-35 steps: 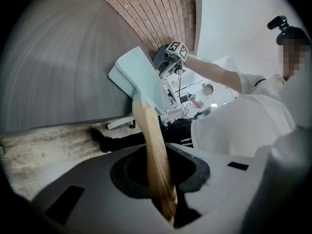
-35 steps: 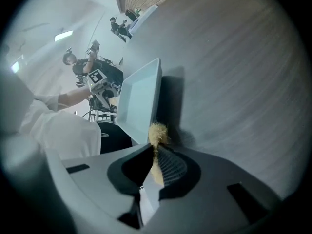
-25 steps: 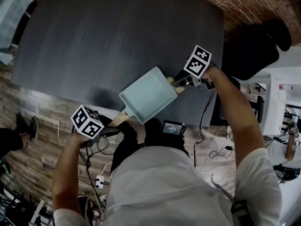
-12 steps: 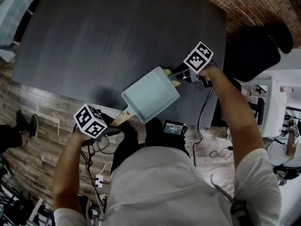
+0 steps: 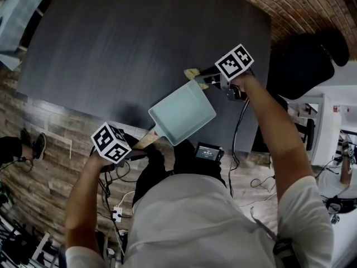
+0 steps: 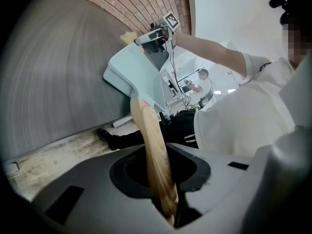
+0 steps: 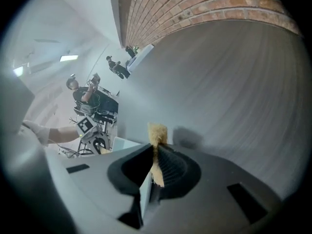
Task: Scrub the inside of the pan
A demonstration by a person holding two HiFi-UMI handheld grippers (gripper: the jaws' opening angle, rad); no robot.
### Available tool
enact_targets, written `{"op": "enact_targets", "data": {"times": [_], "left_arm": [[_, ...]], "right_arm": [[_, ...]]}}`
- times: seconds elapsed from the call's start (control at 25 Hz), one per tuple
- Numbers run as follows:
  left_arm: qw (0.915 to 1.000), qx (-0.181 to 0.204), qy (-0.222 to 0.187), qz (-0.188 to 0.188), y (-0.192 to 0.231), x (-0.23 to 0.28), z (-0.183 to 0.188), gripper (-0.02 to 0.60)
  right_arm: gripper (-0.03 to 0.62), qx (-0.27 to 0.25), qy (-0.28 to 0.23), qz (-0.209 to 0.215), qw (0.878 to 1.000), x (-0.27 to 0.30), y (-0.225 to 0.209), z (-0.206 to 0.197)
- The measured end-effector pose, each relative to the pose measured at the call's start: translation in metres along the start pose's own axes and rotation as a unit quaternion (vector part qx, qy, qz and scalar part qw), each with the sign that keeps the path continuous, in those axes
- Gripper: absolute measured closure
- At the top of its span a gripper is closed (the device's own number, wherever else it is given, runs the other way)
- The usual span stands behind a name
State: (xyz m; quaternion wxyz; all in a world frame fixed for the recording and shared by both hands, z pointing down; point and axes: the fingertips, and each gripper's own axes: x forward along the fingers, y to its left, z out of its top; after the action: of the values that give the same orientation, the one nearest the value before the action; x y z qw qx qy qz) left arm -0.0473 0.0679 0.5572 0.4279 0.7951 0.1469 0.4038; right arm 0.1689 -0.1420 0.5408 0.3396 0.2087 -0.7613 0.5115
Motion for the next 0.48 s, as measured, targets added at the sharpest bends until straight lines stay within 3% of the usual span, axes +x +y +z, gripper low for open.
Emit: {"op": "enact_targets", "data": {"times": [0.28, 0.48], "left_arm": [[0.9997, -0.010, -0.020, -0.009, -0.006, 0.012, 0.005, 0.500], [0.9984, -0.029, -0.049, 0.002, -0.006, 0.018, 0.014, 0.502]], "right_arm": [[0.556, -0.056, -0.051, -0.070, 0.995, -0.002, 0.007, 0.043], [0.556, -0.130, 0.006, -0.166, 0.977, 0.015, -0.002, 0.041]]}}
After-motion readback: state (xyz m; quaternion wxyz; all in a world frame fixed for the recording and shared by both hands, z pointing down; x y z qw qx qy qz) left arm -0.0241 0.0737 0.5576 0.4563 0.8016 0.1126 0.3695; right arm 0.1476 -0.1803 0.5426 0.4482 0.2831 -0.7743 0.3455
